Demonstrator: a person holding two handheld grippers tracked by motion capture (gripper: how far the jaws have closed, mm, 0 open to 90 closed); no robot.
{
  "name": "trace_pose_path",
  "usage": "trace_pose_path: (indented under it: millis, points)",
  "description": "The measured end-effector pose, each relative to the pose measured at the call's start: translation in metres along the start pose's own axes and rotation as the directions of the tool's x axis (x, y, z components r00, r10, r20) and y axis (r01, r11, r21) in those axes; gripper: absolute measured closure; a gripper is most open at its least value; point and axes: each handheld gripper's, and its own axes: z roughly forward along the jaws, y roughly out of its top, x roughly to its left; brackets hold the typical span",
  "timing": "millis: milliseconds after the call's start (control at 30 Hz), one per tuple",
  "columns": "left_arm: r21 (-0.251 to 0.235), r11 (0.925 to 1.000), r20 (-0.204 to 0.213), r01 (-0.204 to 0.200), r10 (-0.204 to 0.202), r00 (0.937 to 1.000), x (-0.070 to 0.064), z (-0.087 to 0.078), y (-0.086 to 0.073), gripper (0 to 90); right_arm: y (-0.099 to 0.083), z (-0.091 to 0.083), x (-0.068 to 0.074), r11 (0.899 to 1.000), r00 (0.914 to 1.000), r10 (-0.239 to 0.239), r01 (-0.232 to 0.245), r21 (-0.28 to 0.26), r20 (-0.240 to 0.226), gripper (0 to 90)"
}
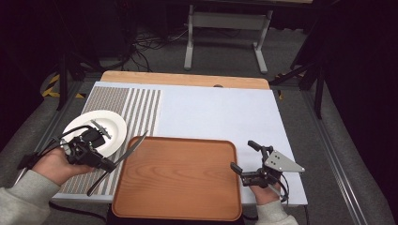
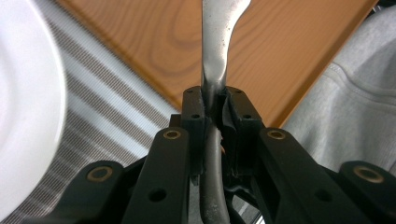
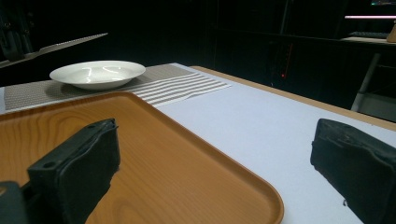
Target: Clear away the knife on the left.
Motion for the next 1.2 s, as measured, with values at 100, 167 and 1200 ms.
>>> trace_pose_path:
  millis: [100,167,1200]
  points:
    - [-0.001,1.0,0.0,0.006,-0.006,1.0,-0.006,0.005,0.004,80.0,0.0,-0.001,0.0,1.0,1.0,0.0,0.0,-0.001,0.0,2.1]
    - [-0.002,1.0,0.004,0.003,-0.003,1.0,-0.008,0.007,0.006,80.0,0.0,-0.001,0.0,1.0,1.0,0.001,-0.001,-0.003,0.001,2.0]
    - [0.003,0.9998,0.066,-0.021,0.021,0.9976,-0.024,0.07,0.034,80.0,0.001,-0.002,0.0,1.0,1.0,-0.005,0.005,-0.006,-0.001,2.0]
